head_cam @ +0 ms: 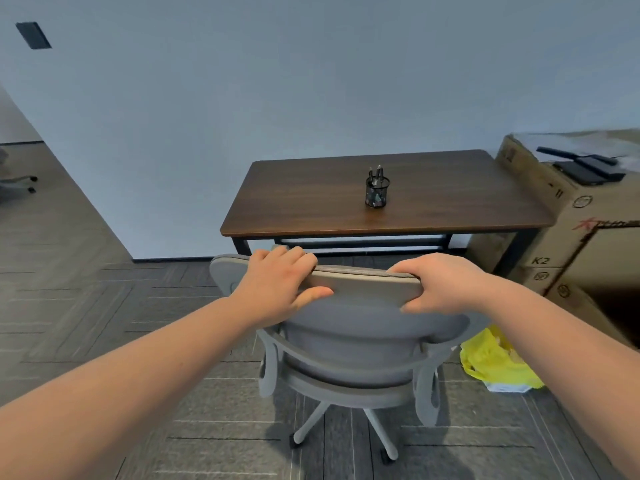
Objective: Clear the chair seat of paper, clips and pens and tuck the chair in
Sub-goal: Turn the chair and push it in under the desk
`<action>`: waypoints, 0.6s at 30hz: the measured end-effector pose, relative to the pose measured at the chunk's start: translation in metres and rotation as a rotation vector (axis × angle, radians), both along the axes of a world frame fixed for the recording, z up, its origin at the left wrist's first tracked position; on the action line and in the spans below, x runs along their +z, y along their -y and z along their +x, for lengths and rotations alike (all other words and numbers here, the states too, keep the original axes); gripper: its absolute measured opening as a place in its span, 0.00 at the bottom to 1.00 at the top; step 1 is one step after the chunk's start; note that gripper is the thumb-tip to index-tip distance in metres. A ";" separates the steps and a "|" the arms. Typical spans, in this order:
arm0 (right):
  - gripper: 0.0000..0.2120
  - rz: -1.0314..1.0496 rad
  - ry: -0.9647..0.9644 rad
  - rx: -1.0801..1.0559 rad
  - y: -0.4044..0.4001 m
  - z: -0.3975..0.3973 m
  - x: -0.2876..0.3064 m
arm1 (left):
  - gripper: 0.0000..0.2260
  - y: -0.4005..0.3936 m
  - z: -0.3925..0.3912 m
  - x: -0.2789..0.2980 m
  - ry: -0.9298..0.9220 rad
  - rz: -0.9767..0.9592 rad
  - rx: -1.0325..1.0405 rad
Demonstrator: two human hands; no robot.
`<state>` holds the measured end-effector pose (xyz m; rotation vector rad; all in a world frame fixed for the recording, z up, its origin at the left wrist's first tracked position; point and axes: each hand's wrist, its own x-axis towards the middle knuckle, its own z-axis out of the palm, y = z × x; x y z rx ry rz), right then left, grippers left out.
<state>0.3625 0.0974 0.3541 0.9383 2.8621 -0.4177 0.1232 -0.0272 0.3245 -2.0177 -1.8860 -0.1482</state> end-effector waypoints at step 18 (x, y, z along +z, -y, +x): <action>0.18 0.034 -0.026 -0.008 -0.080 0.059 -0.001 | 0.33 -0.087 0.047 0.003 0.005 0.014 -0.091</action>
